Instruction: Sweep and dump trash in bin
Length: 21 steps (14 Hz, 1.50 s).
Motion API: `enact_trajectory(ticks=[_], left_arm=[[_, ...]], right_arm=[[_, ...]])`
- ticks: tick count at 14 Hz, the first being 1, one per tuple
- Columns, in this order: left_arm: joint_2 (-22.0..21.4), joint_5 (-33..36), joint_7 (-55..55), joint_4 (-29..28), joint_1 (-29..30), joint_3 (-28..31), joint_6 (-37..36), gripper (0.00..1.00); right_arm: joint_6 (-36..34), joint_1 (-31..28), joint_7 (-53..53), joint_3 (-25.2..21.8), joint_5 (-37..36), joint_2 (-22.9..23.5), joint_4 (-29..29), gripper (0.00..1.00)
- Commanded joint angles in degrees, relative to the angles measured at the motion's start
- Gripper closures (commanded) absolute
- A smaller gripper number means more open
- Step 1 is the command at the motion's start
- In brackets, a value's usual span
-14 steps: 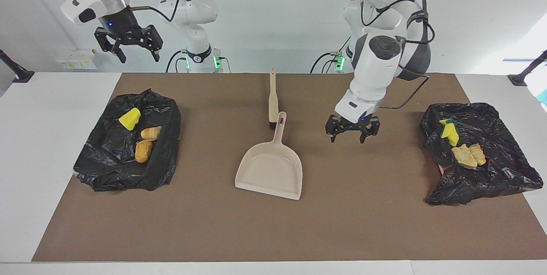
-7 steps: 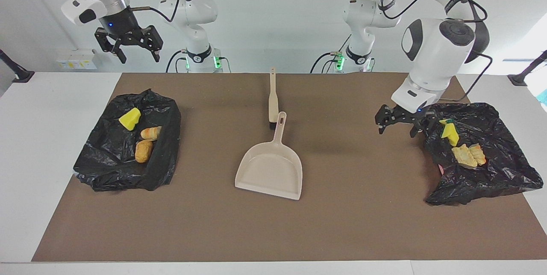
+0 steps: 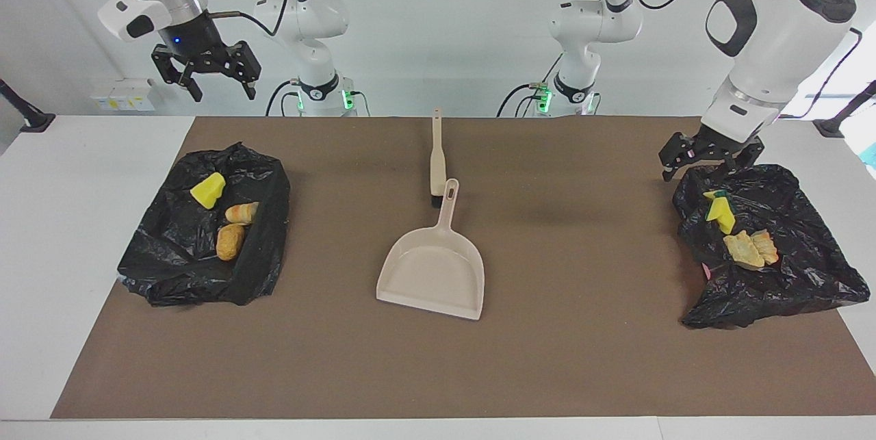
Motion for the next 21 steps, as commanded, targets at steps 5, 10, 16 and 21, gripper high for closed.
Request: enact_trajectory(ticks=[5, 10, 16, 21], left_arm=[[-6.7, 1.3, -2.5, 1.2, 0.4, 0.7, -10.7, 0.0], [-7.3, 1.3, -2.6, 1.5, 0.3, 0.6, -12.5, 0.0], [-7.4, 1.3, -1.9, 1.3, -0.7, 0.2, -12.9, 0.0], [-7.3, 1.2, -1.9, 1.1, -0.9, -0.2, -12.9, 0.0]], right_arm=[[0.9, -0.2, -1.3, 0.3, -0.8, -0.8, -0.8, 0.0], [0.9, -0.2, -1.1, 0.3, -0.2, -0.6, -0.6, 0.0], [0.9, -0.2, -1.4, 0.3, -0.2, -0.6, -0.6, 0.0], [0.9, -0.2, -1.4, 0.3, -0.2, -0.6, -0.6, 0.0]])
